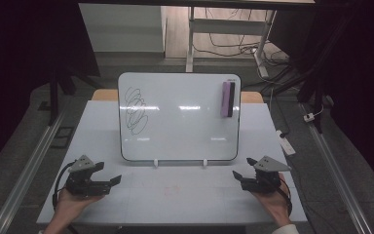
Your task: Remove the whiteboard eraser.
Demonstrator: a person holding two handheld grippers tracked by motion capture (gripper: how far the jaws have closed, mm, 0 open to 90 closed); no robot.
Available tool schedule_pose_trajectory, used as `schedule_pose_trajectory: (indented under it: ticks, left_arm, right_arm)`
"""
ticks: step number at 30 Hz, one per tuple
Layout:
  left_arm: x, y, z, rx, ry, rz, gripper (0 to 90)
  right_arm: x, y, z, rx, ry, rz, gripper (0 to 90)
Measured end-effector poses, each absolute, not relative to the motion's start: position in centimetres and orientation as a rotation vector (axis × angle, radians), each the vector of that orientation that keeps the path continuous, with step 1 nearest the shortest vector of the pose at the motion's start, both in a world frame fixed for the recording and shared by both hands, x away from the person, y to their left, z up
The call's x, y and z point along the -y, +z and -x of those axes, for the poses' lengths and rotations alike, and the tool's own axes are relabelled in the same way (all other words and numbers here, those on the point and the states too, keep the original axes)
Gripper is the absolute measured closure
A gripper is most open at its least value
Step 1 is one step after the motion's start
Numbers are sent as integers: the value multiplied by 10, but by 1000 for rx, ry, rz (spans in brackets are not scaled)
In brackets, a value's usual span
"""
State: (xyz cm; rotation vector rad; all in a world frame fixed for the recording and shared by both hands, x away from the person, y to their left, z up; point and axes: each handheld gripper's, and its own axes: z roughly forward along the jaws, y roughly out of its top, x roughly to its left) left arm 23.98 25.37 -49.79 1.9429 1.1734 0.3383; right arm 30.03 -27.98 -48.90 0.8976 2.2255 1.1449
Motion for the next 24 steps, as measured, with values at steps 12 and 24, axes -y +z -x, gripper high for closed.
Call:
schedule_pose_trajectory:
  ticks: [12,24]
  left_arm:
    - [-252,-498,-244,-1177,340,-1941,149]
    - [-251,-501,-251,-1170,319,-1963,149]
  right_arm:
    - [278,-490,-300,-2227,1137,-909,286]
    - [273,-464,-298,-2187,1138,-893,293]
